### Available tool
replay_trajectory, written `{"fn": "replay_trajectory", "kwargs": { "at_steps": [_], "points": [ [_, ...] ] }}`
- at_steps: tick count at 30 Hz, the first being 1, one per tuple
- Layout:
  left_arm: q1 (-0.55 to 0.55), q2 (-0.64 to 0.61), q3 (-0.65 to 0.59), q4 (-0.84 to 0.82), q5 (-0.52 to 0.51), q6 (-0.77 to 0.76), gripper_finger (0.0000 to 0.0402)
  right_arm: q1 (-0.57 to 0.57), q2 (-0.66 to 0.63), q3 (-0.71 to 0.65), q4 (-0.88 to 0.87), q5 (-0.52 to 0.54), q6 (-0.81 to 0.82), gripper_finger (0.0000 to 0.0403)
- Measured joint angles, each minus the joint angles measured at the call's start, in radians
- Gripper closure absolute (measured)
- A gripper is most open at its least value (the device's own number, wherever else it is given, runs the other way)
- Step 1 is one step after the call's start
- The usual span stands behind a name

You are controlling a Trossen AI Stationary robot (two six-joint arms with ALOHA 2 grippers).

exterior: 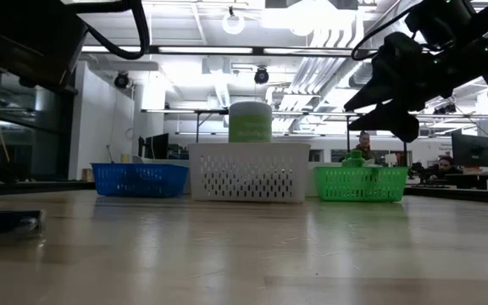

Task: Pick & Place Travel size toiletries
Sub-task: Put the silver nail cutter into the green bin

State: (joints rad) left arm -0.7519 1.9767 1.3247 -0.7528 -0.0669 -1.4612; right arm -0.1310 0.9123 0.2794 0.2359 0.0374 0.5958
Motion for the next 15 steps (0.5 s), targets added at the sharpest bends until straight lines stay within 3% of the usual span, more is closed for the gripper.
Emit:
{"fn": "replay_trajectory", "kwargs": {
  "at_steps": [4,15],
  "points": [
    [0.0,0.001,0.0,-0.012,-0.005,0.008,0.0387,0.02,0.0,0.0,0.0,-0.043,-0.028,0.0188],
    [0.025,-0.006,0.0,-0.021,-0.059,0.135,0.0384,0.136,0.0,0.0,0.015,0.031,-0.079,0.0188]
  ]
}}
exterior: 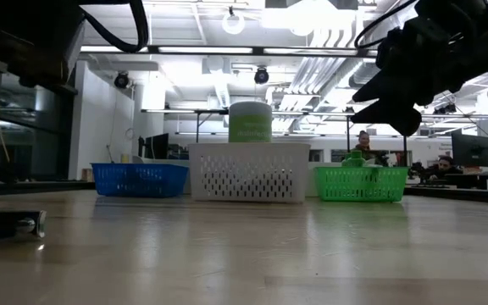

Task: Pick & Place Travel size toiletries
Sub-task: Put the silver nail cutter into the green bin

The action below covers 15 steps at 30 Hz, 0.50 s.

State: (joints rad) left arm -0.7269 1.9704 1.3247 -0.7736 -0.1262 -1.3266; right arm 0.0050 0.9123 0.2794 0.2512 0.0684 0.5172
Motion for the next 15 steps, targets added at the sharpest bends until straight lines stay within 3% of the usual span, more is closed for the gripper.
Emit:
{"fn": "replay_trajectory", "kwargs": {
  "at_steps": [6,15],
  "points": [
    [0.044,0.0,0.033,-0.059,-0.053,0.103,0.0385,0.069,0.0,0.0,0.0,0.017,-0.009,0.0188],
    [0.197,0.0,0.22,-0.169,-0.151,0.415,0.0387,0.162,0.0,0.0,0.021,0.055,-0.024,0.0188]
  ]
}}
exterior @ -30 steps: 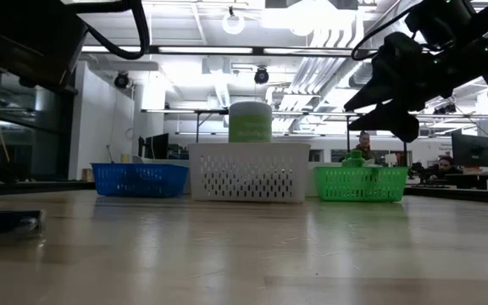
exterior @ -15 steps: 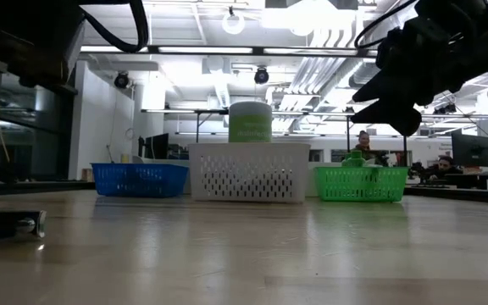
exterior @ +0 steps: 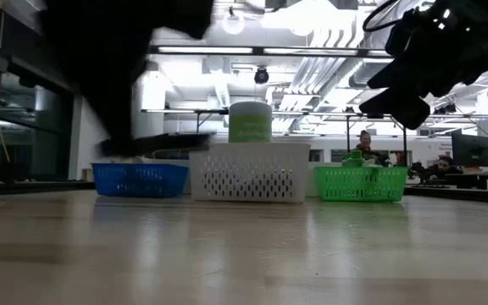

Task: Pick & Place Travel size toiletries
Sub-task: Put the silver nail cutter into the green bin

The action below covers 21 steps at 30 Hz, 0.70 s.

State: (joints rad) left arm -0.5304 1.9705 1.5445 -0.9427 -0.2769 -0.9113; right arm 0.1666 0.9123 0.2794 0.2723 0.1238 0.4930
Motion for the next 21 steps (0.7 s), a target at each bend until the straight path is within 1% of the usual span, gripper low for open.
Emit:
{"fn": "replay_trajectory", "kwargs": {
  "at_steps": [3,7,11,14,16,19,21],
  "points": [
    [0.05,0.0,0.047,0.006,-0.029,0.126,0.0387,0.028,0.0,0.0,-0.003,0.004,-0.046,0.0188],
    [0.095,-0.001,0.098,0.005,-0.102,0.249,0.0387,0.087,0.019,0.0,-0.007,0.027,-0.092,0.0188],
    [0.12,-0.003,0.114,0.069,-0.181,0.368,0.0387,0.193,0.067,0.0,0.008,0.129,-0.142,0.0188],
    [0.127,-0.003,0.113,0.154,-0.25,0.49,0.0387,0.274,0.144,0.0,0.073,0.227,-0.218,0.0188],
    [0.129,-0.003,0.114,0.204,-0.268,0.555,0.0387,0.312,0.205,0.0,0.164,0.285,-0.278,0.0188],
    [0.127,-0.003,0.114,0.257,-0.3,0.624,0.0387,0.343,0.301,0.0,0.315,0.367,-0.359,0.0188],
    [0.127,-0.003,0.114,0.281,-0.314,0.649,0.0387,0.353,0.362,0.0,0.41,0.4,-0.414,0.0188]
  ]
}}
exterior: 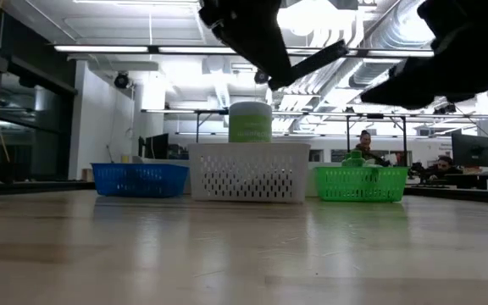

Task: Pick & Place Travel size toiletries
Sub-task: Put the silver nail cutter into the green bin

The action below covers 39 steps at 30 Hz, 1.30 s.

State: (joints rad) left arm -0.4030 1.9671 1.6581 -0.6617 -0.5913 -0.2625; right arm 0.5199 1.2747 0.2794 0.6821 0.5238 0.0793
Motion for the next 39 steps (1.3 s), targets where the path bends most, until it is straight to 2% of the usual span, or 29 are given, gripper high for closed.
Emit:
{"fn": "replay_trajectory", "kwargs": {
  "at_steps": [6,10,22,26,34,39],
  "points": [
    [0.0,0.0,0.0,0.057,-0.007,0.061,0.0387,0.004,0.157,0.0,0.313,0.007,-0.148,0.0188],
    [0.004,-0.001,0.0,0.087,-0.015,0.079,0.0387,0.004,0.225,0.001,0.435,0.0,-0.184,0.0188],
    [0.004,-0.001,0.0,0.12,-0.014,0.109,0.0387,-0.005,0.284,0.12,0.451,-0.045,-0.235,0.0191],
    [0.004,-0.001,0.0,0.116,-0.014,0.109,0.0387,-0.005,0.284,0.124,0.437,-0.055,-0.235,0.0225],
    [0.004,-0.001,0.0,0.12,-0.013,0.102,0.0386,-0.005,0.284,0.124,0.421,-0.05,-0.2,0.0351],
    [0.004,-0.002,0.0,0.121,-0.014,0.093,0.0385,-0.005,0.284,0.124,0.425,-0.044,-0.187,0.036]
  ]
}}
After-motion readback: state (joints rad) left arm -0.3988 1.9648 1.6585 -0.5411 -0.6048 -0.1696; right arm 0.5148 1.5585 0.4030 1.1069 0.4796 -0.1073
